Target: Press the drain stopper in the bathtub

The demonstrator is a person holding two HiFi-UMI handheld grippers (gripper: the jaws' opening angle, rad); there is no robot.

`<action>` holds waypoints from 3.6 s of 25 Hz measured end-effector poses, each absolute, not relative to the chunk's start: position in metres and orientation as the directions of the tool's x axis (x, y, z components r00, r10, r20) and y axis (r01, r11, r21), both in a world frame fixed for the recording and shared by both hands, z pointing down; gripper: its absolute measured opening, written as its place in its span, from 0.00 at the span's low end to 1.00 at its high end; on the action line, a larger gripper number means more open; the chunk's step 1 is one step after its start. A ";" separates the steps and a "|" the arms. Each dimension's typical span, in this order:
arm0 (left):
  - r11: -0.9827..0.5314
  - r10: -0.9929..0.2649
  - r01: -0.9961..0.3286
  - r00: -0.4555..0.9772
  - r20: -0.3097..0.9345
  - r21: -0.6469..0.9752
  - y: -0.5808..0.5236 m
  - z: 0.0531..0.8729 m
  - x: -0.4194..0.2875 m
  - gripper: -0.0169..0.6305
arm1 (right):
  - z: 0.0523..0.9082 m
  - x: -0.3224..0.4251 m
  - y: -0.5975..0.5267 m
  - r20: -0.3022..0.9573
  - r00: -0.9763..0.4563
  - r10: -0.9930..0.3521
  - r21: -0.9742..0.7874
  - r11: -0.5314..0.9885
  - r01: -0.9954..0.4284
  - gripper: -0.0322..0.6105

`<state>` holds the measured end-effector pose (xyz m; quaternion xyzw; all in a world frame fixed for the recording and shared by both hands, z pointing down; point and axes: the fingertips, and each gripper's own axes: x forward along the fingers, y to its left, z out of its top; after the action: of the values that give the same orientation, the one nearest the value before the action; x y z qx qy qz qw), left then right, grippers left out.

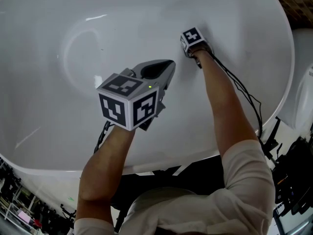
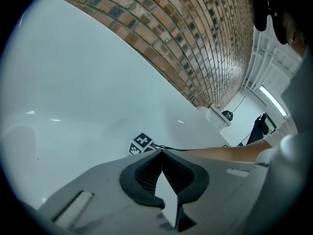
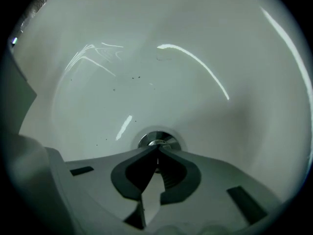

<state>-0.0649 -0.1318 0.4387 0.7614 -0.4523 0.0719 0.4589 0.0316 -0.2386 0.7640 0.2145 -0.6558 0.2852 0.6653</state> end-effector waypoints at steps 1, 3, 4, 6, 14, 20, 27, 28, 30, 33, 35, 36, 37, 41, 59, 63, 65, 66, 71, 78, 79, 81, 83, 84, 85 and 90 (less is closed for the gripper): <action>-0.169 -0.624 -0.755 0.580 0.524 0.634 -0.132 0.438 -0.065 0.04 | 0.765 0.034 -0.241 0.995 -0.021 0.097 -0.086 0.742 -0.664 0.08; -0.172 -0.624 -0.752 0.583 0.520 0.637 -0.132 0.436 -0.064 0.04 | 0.767 0.040 -0.243 0.995 -0.028 0.098 -0.091 0.736 -0.671 0.08; -0.176 -0.624 -0.750 0.586 0.517 0.638 -0.132 0.435 -0.064 0.04 | 0.766 0.041 -0.244 0.994 -0.037 0.099 -0.098 0.730 -0.677 0.08; -0.184 -0.624 -0.748 0.590 0.513 0.637 -0.133 0.435 -0.063 0.04 | 0.763 0.040 -0.245 0.993 -0.053 0.101 -0.110 0.719 -0.686 0.08; -0.183 -0.626 -0.764 0.576 0.526 0.619 -0.134 0.439 -0.069 0.04 | 0.754 0.037 -0.242 0.995 -0.055 0.085 -0.100 0.744 -0.661 0.08; -0.188 -0.634 -0.775 0.565 0.528 0.603 -0.136 0.439 -0.074 0.04 | 0.741 0.035 -0.234 0.999 -0.031 0.041 -0.052 0.775 -0.629 0.08; -0.236 -0.660 -0.795 0.553 0.509 0.558 -0.146 0.435 -0.083 0.04 | 0.692 0.030 -0.246 0.998 -0.053 -0.029 -0.010 0.785 -0.619 0.08; -0.237 -0.664 -0.806 0.542 0.514 0.543 -0.146 0.434 -0.086 0.04 | 0.682 0.029 -0.248 0.997 -0.062 -0.042 -0.005 0.787 -0.617 0.08; -0.235 -0.677 -0.823 0.520 0.521 0.517 -0.147 0.428 -0.089 0.04 | 0.661 0.029 -0.252 0.994 -0.081 -0.068 0.003 0.786 -0.618 0.08; -0.238 -0.699 -0.835 0.502 0.510 0.496 -0.150 0.411 -0.092 0.04 | 0.633 0.030 -0.257 0.991 -0.098 -0.096 0.015 0.784 -0.620 0.08; -0.237 -0.718 -0.839 0.491 0.494 0.490 -0.150 0.396 -0.093 0.04 | 0.615 0.027 -0.256 0.987 -0.118 -0.113 0.016 0.787 -0.617 0.08; -0.236 -0.728 -0.840 0.485 0.484 0.488 -0.149 0.388 -0.093 0.04 | 0.605 0.025 -0.256 0.984 -0.129 -0.124 0.019 0.788 -0.615 0.08; -0.235 -0.738 -0.843 0.479 0.475 0.483 -0.148 0.380 -0.092 0.04 | 0.595 0.023 -0.256 0.981 -0.140 -0.138 0.024 0.791 -0.611 0.08; -0.252 -0.765 -0.855 0.463 0.448 0.453 -0.139 0.346 -0.088 0.04 | 0.554 0.021 -0.251 0.969 -0.167 -0.182 0.047 0.798 -0.600 0.08; -0.266 -0.868 -0.875 0.400 0.295 0.405 -0.058 0.250 -0.078 0.04 | 0.393 0.026 -0.202 0.822 -0.397 -0.408 0.089 0.781 -0.618 0.08; -0.281 -0.878 -0.881 0.397 0.269 0.381 -0.045 0.231 -0.070 0.04 | 0.357 0.035 -0.191 0.787 -0.431 -0.441 0.094 0.776 -0.623 0.08; -0.283 -0.882 -0.880 0.395 0.258 0.381 -0.036 0.223 -0.066 0.04 | 0.340 0.043 -0.185 0.768 -0.431 -0.473 0.125 0.772 -0.623 0.08; -0.285 -0.885 -0.880 0.394 0.249 0.379 -0.031 0.219 -0.064 0.04 | 0.331 0.050 -0.185 0.754 -0.421 -0.504 0.162 0.764 -0.625 0.08; -0.304 -0.896 -0.880 0.395 0.205 0.365 -0.010 0.199 -0.056 0.04 | 0.295 0.069 -0.173 0.696 -0.405 -0.593 0.268 0.738 -0.620 0.08; -0.328 -0.905 -0.879 0.397 0.152 0.346 0.017 0.173 -0.045 0.04 | 0.230 0.085 -0.154 0.578 -0.449 -0.681 0.349 0.704 -0.619 0.08; -0.331 -0.907 -0.880 0.396 0.145 0.340 0.021 0.170 -0.043 0.04 | 0.221 0.085 -0.147 0.562 -0.464 -0.685 0.349 0.705 -0.617 0.08; -0.337 -0.909 -0.883 0.395 0.132 0.327 0.028 0.163 -0.039 0.04 | 0.204 0.084 -0.133 0.525 -0.499 -0.690 0.346 0.708 -0.615 0.08; -0.342 -0.911 -0.886 0.395 0.121 0.314 0.036 0.157 -0.034 0.04 | 0.187 0.085 -0.119 0.486 -0.528 -0.696 0.336 0.707 -0.623 0.08; -0.345 -0.912 -0.887 0.394 0.116 0.307 0.040 0.154 -0.032 0.04 | 0.179 0.087 -0.112 0.468 -0.539 -0.700 0.328 0.704 -0.630 0.08; -0.347 -0.913 -0.888 0.394 0.111 0.301 0.043 0.151 -0.030 0.04 | 0.172 0.089 -0.106 0.450 -0.549 -0.705 0.318 0.701 -0.639 0.08; -0.353 -0.917 -0.895 0.389 0.087 0.273 0.060 0.141 -0.025 0.04 | 0.150 0.097 -0.078 0.375 -0.589 -0.716 0.265 0.692 -0.672 0.07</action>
<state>-0.0247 0.0598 0.1406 0.8216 -0.5514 -0.0401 0.1391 0.0968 -0.0776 0.1498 0.3898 -0.8900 -0.0476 0.2315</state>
